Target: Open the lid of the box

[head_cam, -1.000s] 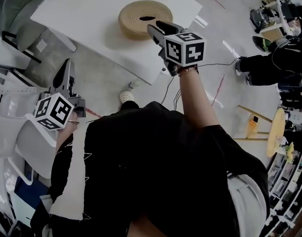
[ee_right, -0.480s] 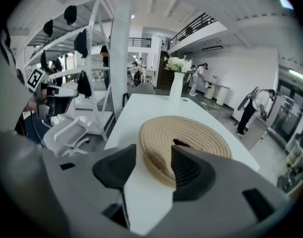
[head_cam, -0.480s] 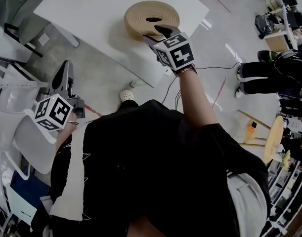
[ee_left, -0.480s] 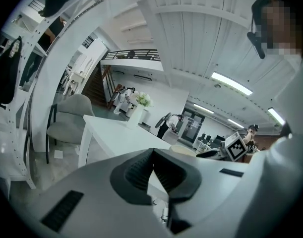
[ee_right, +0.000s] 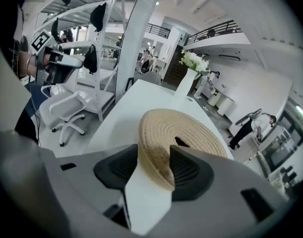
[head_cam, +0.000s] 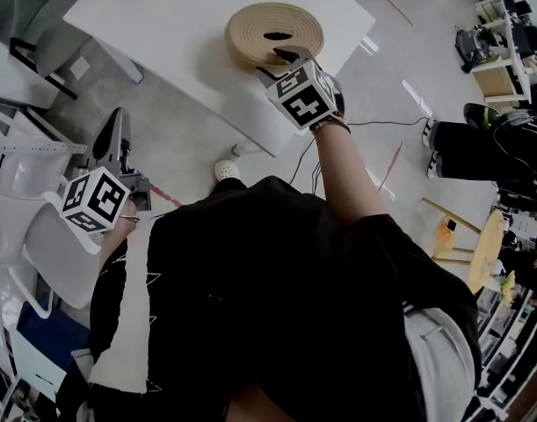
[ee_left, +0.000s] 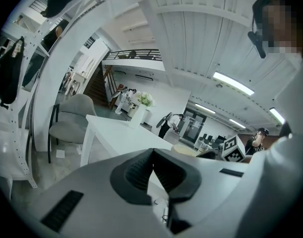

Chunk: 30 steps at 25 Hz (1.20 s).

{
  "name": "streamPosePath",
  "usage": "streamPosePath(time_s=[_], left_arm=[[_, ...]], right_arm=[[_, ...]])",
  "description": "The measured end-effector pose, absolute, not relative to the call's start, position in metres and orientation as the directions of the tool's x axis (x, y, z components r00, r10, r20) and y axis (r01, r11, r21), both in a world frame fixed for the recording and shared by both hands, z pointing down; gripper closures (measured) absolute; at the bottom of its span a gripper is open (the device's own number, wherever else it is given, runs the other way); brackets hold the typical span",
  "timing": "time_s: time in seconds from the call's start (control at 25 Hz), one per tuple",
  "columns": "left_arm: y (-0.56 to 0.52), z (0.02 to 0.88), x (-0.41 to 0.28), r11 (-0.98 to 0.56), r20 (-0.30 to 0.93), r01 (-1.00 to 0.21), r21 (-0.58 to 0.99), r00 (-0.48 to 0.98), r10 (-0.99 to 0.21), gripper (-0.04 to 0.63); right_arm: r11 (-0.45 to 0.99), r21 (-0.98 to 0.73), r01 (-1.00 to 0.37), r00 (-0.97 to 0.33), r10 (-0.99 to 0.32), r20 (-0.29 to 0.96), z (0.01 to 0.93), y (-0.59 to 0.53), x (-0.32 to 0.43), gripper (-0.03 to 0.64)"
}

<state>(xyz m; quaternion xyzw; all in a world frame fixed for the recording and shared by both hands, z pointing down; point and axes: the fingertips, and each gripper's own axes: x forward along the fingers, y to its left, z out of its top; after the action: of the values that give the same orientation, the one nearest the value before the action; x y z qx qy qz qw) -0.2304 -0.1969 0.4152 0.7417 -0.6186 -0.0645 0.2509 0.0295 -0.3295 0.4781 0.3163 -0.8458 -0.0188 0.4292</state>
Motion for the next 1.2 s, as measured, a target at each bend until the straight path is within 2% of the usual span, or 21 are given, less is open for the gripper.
streamPosePath(time_s=[0.32,0.8,1.2], left_arm=[[-0.1919,0.4126,-0.2330,-0.106,0.213,-0.887,0.450,0.222,-0.951,0.584],[-0.1931,0.4169,-0.2336,-0.116,0.221,-0.883,0.455,0.239,-0.945,0.584],[-0.1945,0.4144,-0.2361,-0.109,0.222,-0.887,0.449,0.229,-0.948,0.584]], right_arm=[[0.779,0.407,-0.477,-0.386,-0.602,0.699,0.4845,-0.3339,0.0323,0.437],[0.774,0.381,-0.506,-0.348,-0.588,0.730,0.4883,-0.3374,0.0280,0.454],[0.789,0.341,-0.511,-0.370,-0.560,0.741,0.4846,-0.3379,0.0288,0.466]])
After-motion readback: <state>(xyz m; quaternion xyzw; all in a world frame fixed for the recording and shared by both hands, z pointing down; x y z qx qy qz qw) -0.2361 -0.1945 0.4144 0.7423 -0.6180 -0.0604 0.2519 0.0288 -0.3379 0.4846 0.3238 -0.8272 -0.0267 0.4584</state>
